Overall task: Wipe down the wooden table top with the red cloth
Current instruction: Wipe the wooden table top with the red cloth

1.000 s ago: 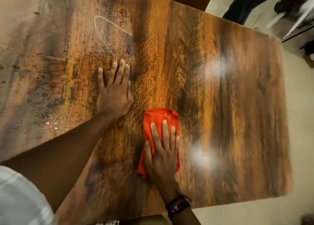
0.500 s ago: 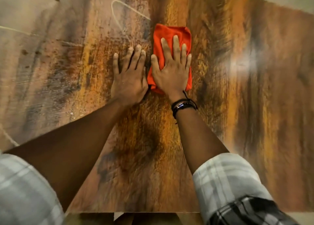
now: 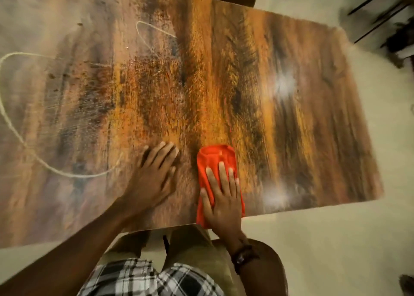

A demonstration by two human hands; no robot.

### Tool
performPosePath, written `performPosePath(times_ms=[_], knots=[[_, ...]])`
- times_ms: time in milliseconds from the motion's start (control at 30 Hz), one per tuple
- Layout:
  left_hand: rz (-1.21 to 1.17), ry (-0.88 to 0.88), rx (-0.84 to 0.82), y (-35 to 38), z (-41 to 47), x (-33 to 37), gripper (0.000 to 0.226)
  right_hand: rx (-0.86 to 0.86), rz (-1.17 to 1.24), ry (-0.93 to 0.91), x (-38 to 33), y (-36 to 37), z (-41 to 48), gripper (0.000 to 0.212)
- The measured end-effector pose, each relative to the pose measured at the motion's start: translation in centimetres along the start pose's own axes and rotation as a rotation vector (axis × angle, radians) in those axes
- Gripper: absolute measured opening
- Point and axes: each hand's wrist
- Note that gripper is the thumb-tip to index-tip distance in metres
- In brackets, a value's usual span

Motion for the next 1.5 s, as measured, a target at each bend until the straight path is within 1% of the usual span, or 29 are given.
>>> performPosePath(times_ms=[67, 100, 133, 200, 233, 333, 367, 400, 500, 567, 633, 700, 767, 867, 933, 1100, 1200, 1267, 1333, 1400, 1500], knots=[[0.001, 0.011, -0.027, -0.9, -2.0, -0.7, 0.056, -0.056, -0.028, -0.061, 2.4, -1.7, -2.4, 0.057], [0.001, 0.013, -0.043, -1.3, -2.6, -1.1, 0.057, -0.089, -0.054, -0.033, 4.0, -2.3, -2.5, 0.059], [0.006, 0.019, -0.056, -1.5, -3.0, -1.5, 0.058, -0.079, -0.081, -0.002, 5.3, -2.9, -2.1, 0.059], [0.022, 0.023, -0.056, -1.9, -3.1, -2.4, 0.058, 0.023, -0.146, -0.007, 7.4, -2.8, -0.9, 0.054], [0.026, 0.018, -0.047, -2.1, -2.9, -2.7, 0.057, 0.048, -0.173, 0.023, 8.1, -2.5, 0.0, 0.053], [0.023, -0.028, 0.012, -2.4, -2.9, -3.6, 0.056, 0.097, -0.163, 0.293, 7.3, -1.2, 2.0, 0.057], [0.018, -0.046, 0.028, -2.4, -3.1, -3.8, 0.057, 0.113, -0.154, 0.346, 6.6, -0.6, 2.1, 0.060], [0.018, -0.062, 0.043, -2.3, -3.4, -3.8, 0.057, 0.128, -0.151, 0.348, 6.0, -0.1, 2.1, 0.061], [0.017, -0.087, 0.075, -1.9, -4.1, -3.7, 0.057, 0.140, -0.140, 0.231, 2.5, 1.1, 0.7, 0.057], [0.019, -0.065, 0.080, -1.7, -4.1, -3.5, 0.057, 0.145, -0.089, 0.224, -0.8, 1.9, -0.5, 0.056], [0.030, -0.067, 0.083, -1.6, -4.1, -3.8, 0.056, 0.068, -0.037, 0.222, -5.1, 2.7, -2.1, 0.057], [0.033, -0.071, 0.078, -1.6, -4.1, -3.9, 0.056, -0.025, -0.023, 0.121, -8.6, 3.6, -3.8, 0.058], [0.033, -0.068, 0.077, -1.5, -4.2, -3.9, 0.056, -0.094, -0.012, -0.001, -10.5, 4.1, -4.7, 0.060], [0.011, -0.093, 0.103, -1.5, -4.1, -4.0, 0.055, -0.111, 0.002, -0.062, -10.1, 4.5, -3.0, 0.057], [0.018, -0.088, 0.118, -1.4, -4.0, -4.1, 0.054, -0.078, -0.004, -0.044, -8.9, 4.9, 0.1, 0.056], [0.035, -0.080, 0.112, -1.5, -3.9, -4.2, 0.054, 0.049, -0.064, 0.026, -5.8, 7.5, 11.5, 0.058], [0.018, -0.098, 0.081, -1.5, -3.7, -4.2, 0.054, 0.020, -0.061, 0.068, -5.5, 8.4, 16.0, 0.057], [0.005, -0.103, 0.071, -1.7, -3.7, -4.1, 0.054, 0.017, -0.052, 0.091, -5.9, 8.6, 16.1, 0.057], [0.008, -0.111, 0.069, -1.9, -3.7, -4.0, 0.054, 0.053, -0.057, 0.067, -6.3, 8.3, 14.3, 0.056], [0.003, -0.130, 0.088, -2.1, -3.4, -4.1, 0.052, 0.065, -0.043, 0.039, -7.0, 7.6, 10.9, 0.056], [-0.020, -0.132, 0.120, -2.6, -1.1, -4.9, 0.049, -0.002, -0.011, 0.069, -8.3, 5.9, 4.6, 0.056]])
Point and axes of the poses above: each hand's wrist, its own z-axis towards the middle knuckle, its own y-axis out of the palm, x = y × z, and after that the axes turned 14 degrees about x, right-handed
